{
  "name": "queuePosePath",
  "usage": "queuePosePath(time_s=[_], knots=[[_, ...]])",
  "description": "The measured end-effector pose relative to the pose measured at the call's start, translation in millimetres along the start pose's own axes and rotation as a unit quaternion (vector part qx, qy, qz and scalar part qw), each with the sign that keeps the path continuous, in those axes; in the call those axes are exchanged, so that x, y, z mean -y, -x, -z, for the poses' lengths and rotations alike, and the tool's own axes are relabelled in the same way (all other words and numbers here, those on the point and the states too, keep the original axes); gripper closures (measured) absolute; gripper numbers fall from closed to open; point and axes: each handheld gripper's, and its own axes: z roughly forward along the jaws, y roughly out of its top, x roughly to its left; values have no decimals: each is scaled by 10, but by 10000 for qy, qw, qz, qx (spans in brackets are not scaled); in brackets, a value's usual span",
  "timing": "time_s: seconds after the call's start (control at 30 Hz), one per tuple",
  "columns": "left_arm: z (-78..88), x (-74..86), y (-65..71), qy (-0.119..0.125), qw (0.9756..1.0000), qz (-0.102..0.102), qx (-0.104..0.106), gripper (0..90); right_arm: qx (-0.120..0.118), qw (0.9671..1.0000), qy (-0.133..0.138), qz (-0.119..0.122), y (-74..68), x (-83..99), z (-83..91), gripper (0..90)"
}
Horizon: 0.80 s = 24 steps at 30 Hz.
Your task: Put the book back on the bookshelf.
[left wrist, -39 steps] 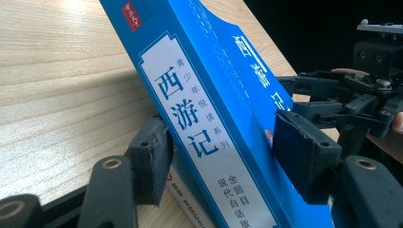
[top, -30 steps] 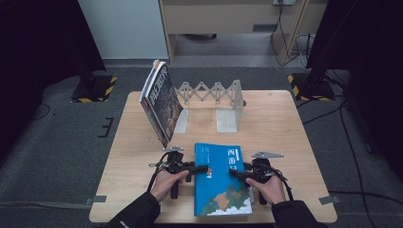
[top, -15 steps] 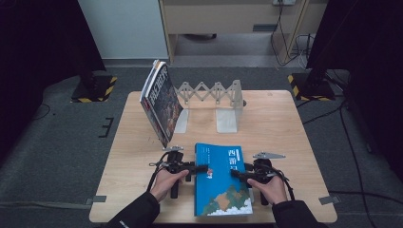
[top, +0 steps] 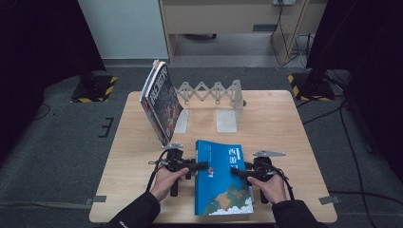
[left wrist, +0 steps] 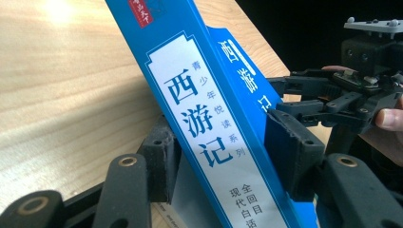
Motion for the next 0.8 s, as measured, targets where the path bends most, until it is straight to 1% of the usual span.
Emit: queuePosePath(time_s=[0.07, 0.13, 0.17, 0.27, 0.37, 0.5, 0.57, 0.6, 0.63, 0.77, 0.8], knots=[[13, -32, 19, 13, 10000, -76, -34, 474, 12, 10000, 82, 30, -4, -20, 7, 365], [14, -38, 23, 18, 9999, -116, -43, 474, 6, 10000, 96, 12, -9, -26, 16, 373], [13, -41, 26, 19, 9999, -125, -42, 475, 8, 9999, 114, 41, -4, -31, 22, 377], [2, -42, 11, -19, 10000, -80, -51, 473, 0, 9999, 137, 49, 0, -31, 27, 385], [-25, -36, -22, -69, 10000, 24, -51, 469, 28, 9999, 126, 74, -4, -29, 17, 389], [-53, -33, -57, -137, 9999, 96, -42, 464, 43, 9999, 127, 99, 2, -28, 0, 390], [-85, -34, -81, -187, 9997, 153, 10, 460, 59, 9998, 124, 116, -2, -29, -4, 390], [-85, -34, -81, -187, 9997, 153, 10, 457, 59, 9998, 124, 116, -2, -29, -4, 390], [-135, -36, -86, -221, 9996, 187, 34, 452, 50, 9998, 123, 121, -1, -30, -5, 390], [-184, -55, -86, -296, 9994, 200, 44, 449, 40, 9999, 103, 114, -2, -32, -7, 390], [-193, -50, -95, -316, 9992, 229, 15, 455, 26, 9999, 97, 111, 4, -31, -9, 389]])
